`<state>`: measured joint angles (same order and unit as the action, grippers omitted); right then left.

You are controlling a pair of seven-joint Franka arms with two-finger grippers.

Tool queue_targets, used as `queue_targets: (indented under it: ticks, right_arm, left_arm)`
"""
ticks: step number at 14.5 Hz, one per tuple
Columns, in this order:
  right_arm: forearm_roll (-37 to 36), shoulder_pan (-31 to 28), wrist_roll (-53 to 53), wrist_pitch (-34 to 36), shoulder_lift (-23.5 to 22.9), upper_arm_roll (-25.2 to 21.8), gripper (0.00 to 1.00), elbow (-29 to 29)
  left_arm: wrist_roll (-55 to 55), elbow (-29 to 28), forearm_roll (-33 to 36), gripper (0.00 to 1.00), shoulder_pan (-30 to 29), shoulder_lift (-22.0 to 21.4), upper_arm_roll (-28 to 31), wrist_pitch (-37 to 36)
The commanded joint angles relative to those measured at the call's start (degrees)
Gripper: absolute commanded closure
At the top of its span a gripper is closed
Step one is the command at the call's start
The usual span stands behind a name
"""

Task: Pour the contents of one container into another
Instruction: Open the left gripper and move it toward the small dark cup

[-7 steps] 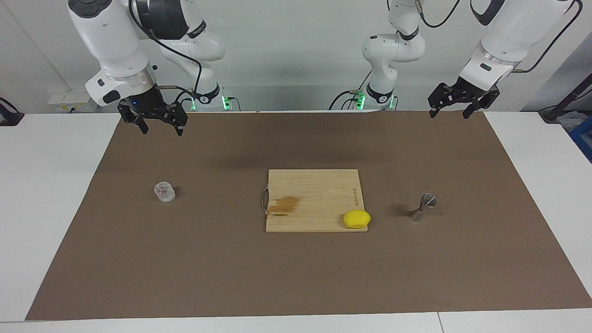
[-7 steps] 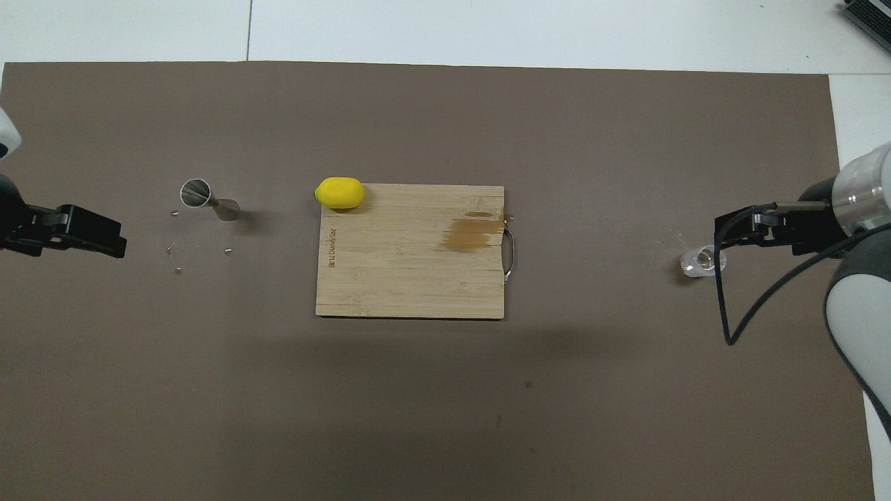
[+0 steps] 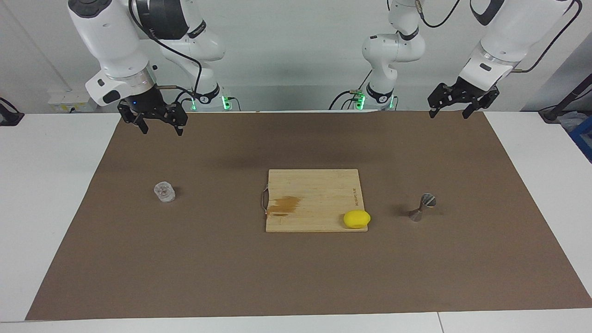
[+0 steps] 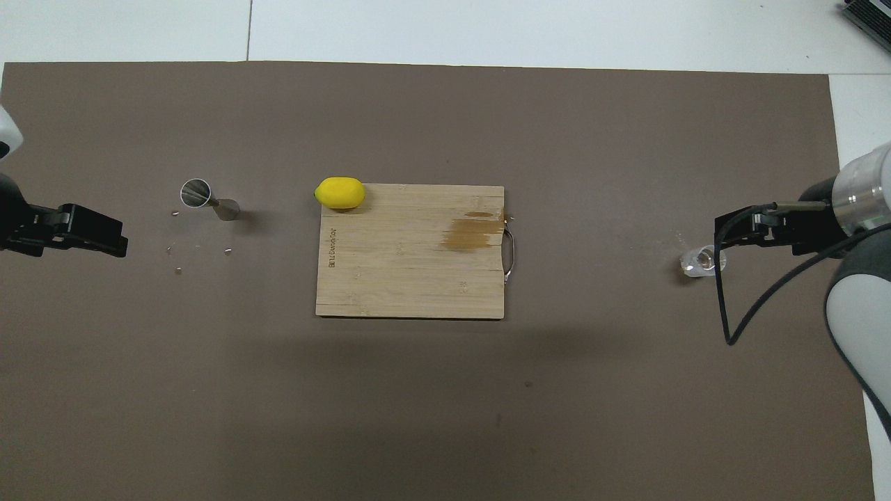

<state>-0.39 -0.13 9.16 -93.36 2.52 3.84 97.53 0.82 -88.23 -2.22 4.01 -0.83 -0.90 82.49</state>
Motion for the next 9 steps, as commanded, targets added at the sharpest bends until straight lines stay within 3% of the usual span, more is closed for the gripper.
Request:
queue_targets:
  ticks: [1,3,9]
  right_arm:
    - [0.8,-0.7,-1.1,0.1,1.2,0.2,0.0,1.0]
    - [0.8,-0.7,-1.1,0.1,1.2,0.2,0.0,1.0]
    - [0.9,-0.7,-1.1,0.1,1.2,0.2,0.0,1.0]
  left_arm:
    - [0.8,-0.5,-0.4,0.0,0.0,0.5,0.8,-0.4]
    - [1.0,-1.0,-0.7,0.0,-0.6,1.1,1.3,-0.9]
    - [15.8,3.1,-8.7,0.0,-5.8,12.8,4.1,-2.9]
